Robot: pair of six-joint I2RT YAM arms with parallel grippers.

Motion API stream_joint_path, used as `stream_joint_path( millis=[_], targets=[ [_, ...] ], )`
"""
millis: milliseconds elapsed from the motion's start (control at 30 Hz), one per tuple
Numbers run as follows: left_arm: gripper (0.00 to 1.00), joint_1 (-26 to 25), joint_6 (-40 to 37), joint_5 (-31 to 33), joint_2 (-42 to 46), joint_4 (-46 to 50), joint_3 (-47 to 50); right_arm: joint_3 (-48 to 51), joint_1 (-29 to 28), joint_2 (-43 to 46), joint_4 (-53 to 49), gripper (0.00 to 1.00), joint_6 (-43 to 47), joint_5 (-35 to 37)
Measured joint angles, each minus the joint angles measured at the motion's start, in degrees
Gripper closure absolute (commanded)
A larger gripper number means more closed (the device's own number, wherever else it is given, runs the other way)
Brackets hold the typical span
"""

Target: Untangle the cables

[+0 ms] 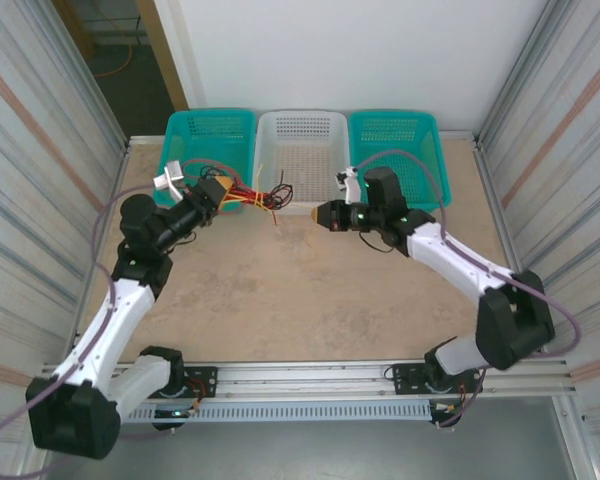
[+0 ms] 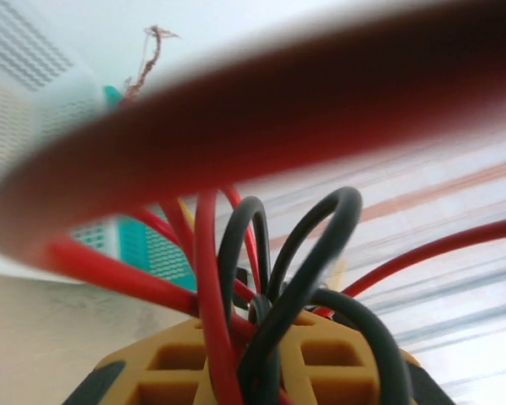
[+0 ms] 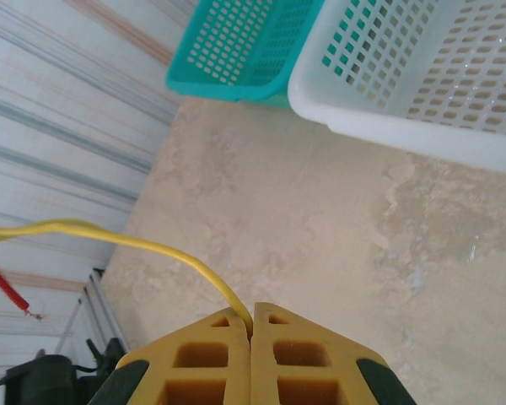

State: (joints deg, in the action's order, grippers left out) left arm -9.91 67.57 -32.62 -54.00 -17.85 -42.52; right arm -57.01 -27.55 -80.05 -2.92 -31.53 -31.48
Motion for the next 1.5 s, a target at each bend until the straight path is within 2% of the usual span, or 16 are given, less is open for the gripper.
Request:
stream_joint_path(
  millis=[200, 333, 433, 600, 667, 800, 1000, 1100, 1133, 1167, 1200, 1367, 1500],
  targets=[
    [1.00, 0.59, -7.15, 5.14, 3.80, 13.75, -2.34, 6.34, 6.54, 16.68, -4.92, 1.00, -0.42, 2.56],
    [1.00, 2.64, -9.68, 9.68, 3.80, 17.14, -1.70, 8.41, 15.13, 25.92, -11.45, 1.00, -0.70, 6.95],
    [1.00, 3.19, -10.75, 11.65, 3.37, 18.45, -0.57, 8.41, 20.72, 30.05, -14.69, 1.00, -1.03, 8.22],
    [1.00, 2.64, -10.99, 11.23, 0.55, 19.06, 1.44, 5.92, 25.46, 31.19, -18.58, 1.00, -1.27, 8.57],
    [1.00, 0.74, -11.15, 11.21, -0.55, 19.21, 2.67, 2.97, 25.70, 30.51, -20.41, 1.00, -1.29, 9.09],
    [1.00, -7.04, -11.69, 10.71, -3.63, 18.53, 4.74, -3.87, 24.30, 29.03, -22.49, 1.00, -1.25, 10.95],
    [1.00, -19.45, -10.91, 12.35, -10.27, 13.07, 8.33, -9.33, 16.20, 27.04, -24.76, 1.00, -0.33, 16.02],
    [0.55, -22.49, -10.80, 13.25, -15.17, 10.38, 8.52, -10.01, 12.22, 25.68, -25.75, 1.00, 0.57, 18.84],
    [0.47, -22.97, -10.88, 13.44, -16.70, 10.19, 8.44, -10.01, 10.99, 25.24, -26.05, 1.00, 0.70, 19.89],
    [0.23, -23.23, -10.88, 13.84, -17.92, 10.19, 8.35, -10.01, 10.01, 24.83, -26.29, 1.00, 0.74, 20.61],
    [0.06, -23.39, -10.99, 14.16, -19.10, 10.23, 8.22, -10.01, 8.83, 24.30, -26.49, 1.00, 0.76, 21.68],
    [0.04, -23.50, -11.98, 15.19, -20.87, 11.58, 7.23, -10.25, 4.07, 22.10, -27.19, 1.00, 1.22, 26.38],
    [0.04, -23.50, -14.32, 18.34, -16.68, 17.64, 5.60, -10.67, 1.92, 19.91, -27.26, 1.00, 2.08, 29.14]
  ],
)
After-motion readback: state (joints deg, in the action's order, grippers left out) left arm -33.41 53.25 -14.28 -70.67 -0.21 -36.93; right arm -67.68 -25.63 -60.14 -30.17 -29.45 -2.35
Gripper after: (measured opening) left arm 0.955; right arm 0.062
